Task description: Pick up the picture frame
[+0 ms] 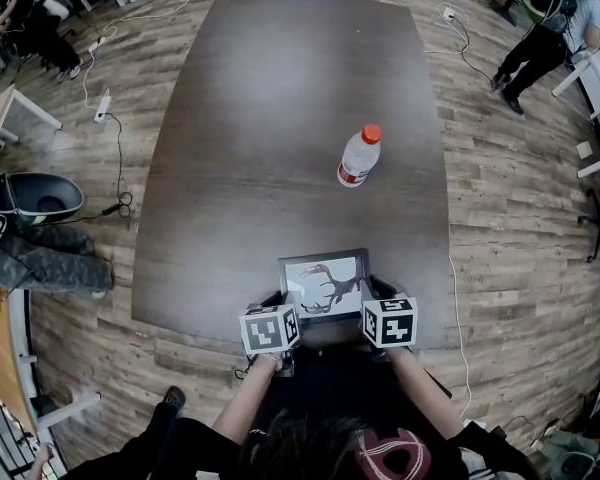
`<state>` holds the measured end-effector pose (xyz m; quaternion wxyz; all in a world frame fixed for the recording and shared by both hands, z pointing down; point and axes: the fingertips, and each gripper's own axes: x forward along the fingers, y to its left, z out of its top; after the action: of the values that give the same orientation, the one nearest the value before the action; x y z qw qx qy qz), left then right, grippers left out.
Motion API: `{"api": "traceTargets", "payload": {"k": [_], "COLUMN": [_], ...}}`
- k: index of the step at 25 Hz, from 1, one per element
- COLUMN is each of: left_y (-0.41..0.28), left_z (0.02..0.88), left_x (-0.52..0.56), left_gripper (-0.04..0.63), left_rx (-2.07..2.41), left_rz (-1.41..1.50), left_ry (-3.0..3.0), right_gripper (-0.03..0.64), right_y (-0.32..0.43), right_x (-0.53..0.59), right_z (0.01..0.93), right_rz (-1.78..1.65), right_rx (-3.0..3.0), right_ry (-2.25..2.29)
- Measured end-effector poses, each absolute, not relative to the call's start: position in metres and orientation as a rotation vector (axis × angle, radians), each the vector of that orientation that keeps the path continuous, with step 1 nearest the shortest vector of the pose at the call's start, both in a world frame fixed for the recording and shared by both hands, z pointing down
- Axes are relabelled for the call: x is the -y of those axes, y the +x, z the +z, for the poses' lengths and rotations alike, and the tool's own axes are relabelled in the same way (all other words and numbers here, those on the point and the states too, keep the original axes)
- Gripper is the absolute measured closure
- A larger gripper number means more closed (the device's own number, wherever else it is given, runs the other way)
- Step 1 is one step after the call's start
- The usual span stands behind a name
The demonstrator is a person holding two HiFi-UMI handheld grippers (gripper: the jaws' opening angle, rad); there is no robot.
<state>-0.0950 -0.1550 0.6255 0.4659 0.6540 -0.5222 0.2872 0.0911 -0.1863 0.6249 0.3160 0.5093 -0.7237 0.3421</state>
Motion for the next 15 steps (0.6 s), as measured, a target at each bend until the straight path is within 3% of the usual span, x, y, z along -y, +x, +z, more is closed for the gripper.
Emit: {"api": "traceTargets", "payload": {"k": [15], "left_y": [-0.098], "left_z": [0.600], "left_x": [0.162], "left_gripper": [0.518], "left_rx": [1.364], "left_rz": [0.676], "left_ry": [1.684], "right_gripper": [0.543], "right_y": [0.088], "right_x": [0.192], "right_z": [0.600], "right_rz": [0.847], "right_rx": [1.963], "right_ry": [1.377]}}
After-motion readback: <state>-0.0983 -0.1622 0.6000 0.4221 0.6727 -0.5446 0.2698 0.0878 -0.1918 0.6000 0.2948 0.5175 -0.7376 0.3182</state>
